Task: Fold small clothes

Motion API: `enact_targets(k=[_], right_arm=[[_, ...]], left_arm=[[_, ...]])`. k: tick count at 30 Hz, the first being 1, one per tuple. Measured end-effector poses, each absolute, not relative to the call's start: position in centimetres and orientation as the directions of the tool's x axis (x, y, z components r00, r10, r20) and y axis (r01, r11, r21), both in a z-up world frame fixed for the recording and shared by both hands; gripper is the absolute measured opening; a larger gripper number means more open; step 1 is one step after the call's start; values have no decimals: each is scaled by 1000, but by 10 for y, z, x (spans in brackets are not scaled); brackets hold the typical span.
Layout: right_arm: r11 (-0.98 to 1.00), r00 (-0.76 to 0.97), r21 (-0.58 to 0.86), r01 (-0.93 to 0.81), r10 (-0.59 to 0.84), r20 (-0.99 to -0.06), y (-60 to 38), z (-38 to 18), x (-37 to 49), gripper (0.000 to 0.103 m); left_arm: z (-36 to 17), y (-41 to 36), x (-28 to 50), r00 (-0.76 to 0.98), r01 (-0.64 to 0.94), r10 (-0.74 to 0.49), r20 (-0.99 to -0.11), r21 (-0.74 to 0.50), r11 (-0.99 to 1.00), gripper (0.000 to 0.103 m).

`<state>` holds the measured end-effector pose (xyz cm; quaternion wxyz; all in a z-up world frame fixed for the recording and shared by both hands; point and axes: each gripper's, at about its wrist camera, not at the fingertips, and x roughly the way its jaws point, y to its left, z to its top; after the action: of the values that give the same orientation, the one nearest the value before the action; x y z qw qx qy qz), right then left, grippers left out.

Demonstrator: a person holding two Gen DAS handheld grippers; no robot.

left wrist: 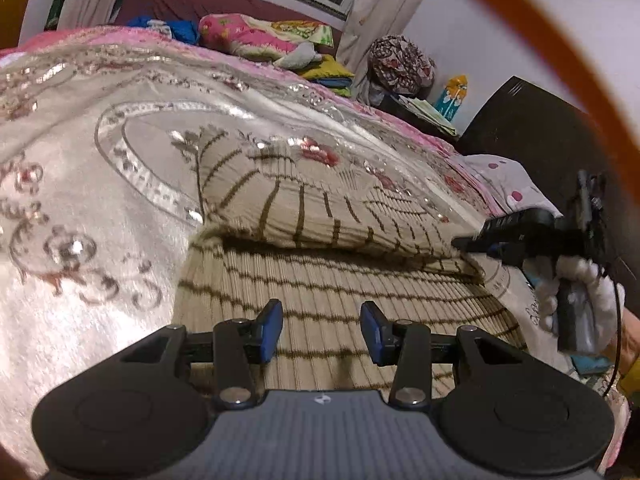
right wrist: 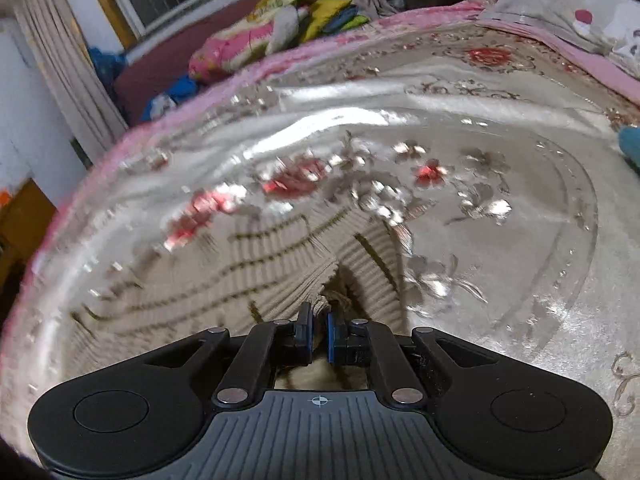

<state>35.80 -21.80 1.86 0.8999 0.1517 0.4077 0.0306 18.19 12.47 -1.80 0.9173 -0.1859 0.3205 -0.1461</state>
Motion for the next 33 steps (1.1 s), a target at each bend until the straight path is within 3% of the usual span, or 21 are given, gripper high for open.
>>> enact_targets(k=[5, 8, 16, 23, 29, 33], right_arm=[[945, 663, 319, 76, 191, -723, -220, 15, 356, 13], [952, 673, 302, 50, 192, -714, -223, 23, 348, 14], [955, 712, 294, -35, 230, -664, -219, 42, 332, 14], [970, 639, 243, -31, 206, -741, -212, 12, 346, 11], [960, 642, 277, -27, 229, -731, -221, 11, 345, 11], [954, 671, 298, -32, 242, -701, -225, 24, 342, 14]], left_arm=[[3, 121, 195, 775, 152, -356, -523, -392, 907, 47], [14, 115, 214, 790, 161, -324, -521, -333, 929, 53], [8, 109, 268, 802, 70, -226, -552, -290, 955, 53], [-17, 119, 288, 749, -13, -166, -641, -265, 964, 53], [-9, 121, 286, 762, -28, -148, -631, -259, 965, 53], [10, 115, 291, 804, 1, -144, -577, -241, 971, 53]])
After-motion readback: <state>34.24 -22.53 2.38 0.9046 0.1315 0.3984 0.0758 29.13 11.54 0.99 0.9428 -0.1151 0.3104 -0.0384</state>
